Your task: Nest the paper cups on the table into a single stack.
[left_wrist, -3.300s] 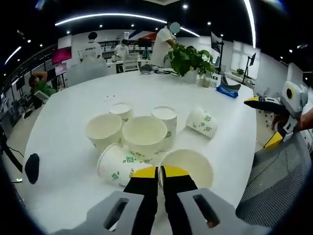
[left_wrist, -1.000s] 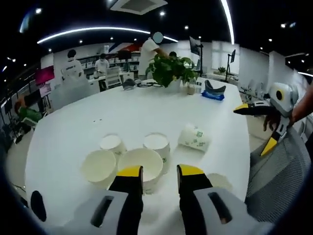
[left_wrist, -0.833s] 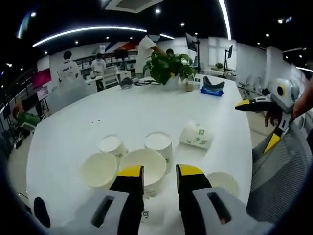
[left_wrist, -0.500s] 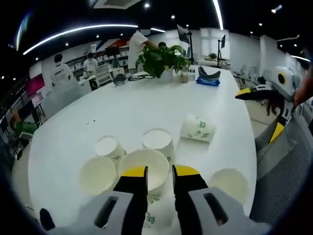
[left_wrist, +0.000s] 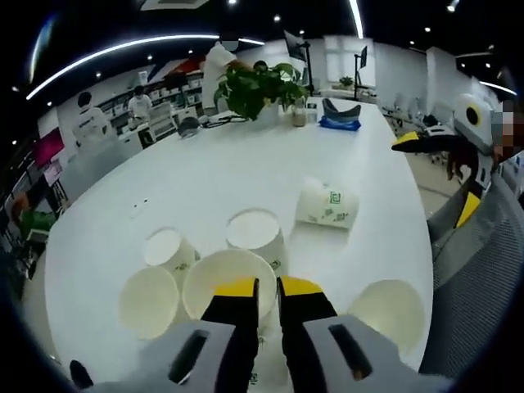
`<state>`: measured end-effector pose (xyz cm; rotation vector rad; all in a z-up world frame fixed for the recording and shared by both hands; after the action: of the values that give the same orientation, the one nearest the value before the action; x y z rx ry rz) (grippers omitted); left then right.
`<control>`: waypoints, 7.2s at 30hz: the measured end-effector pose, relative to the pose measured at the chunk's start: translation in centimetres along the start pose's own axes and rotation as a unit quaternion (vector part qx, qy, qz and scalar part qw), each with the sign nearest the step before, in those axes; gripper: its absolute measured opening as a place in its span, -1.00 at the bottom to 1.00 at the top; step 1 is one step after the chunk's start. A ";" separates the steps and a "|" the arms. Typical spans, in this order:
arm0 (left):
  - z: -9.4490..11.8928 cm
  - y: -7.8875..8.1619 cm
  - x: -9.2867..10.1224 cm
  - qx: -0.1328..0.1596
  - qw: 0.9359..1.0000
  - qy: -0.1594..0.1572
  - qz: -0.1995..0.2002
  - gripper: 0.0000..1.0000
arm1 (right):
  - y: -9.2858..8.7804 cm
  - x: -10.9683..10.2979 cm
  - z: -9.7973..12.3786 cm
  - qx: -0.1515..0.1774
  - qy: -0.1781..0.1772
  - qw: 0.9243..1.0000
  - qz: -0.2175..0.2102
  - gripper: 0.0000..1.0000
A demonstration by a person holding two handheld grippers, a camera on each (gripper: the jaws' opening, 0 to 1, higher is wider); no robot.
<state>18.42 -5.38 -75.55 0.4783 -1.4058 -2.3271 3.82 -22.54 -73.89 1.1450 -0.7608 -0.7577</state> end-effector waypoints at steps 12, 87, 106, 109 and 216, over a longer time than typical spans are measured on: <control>0.8 0.7 -0.2 0.001 1.000 0.000 -0.026 -1.00 | 0.0 0.2 0.0 -0.001 -0.005 1.000 0.003 0.84; 7.2 3.4 9.4 -0.022 0.996 -0.054 -0.074 -1.00 | 0.3 0.1 0.1 0.006 -0.006 1.000 0.006 0.85; 5.4 0.8 11.2 -0.024 0.997 -0.076 -0.005 -1.00 | 0.3 0.3 0.1 0.006 -0.008 1.000 0.006 0.83; 5.3 0.7 11.3 -0.024 0.997 -0.077 -0.003 -1.00 | 0.2 0.3 0.1 0.006 -0.009 1.000 0.006 0.83; 1.6 -2.5 -8.5 -0.045 0.997 0.063 0.012 -1.00 | -0.3 0.0 0.0 -0.007 0.002 1.000 -0.006 0.82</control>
<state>24.67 1.01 -76.33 0.5675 -1.2365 -2.2881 3.80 -22.59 -74.17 1.1397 -0.7459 -0.7699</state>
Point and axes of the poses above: the point that each gripper's makers call its tool centre point, and the gripper's own axes: z roughly backward along the fingers, x roughly to its right, y roughly out of its top, the point moved 3 cm from there along z, roughly backward along the fingers, and after that the axes turned 11 degrees about x, right-handed, at the moved point
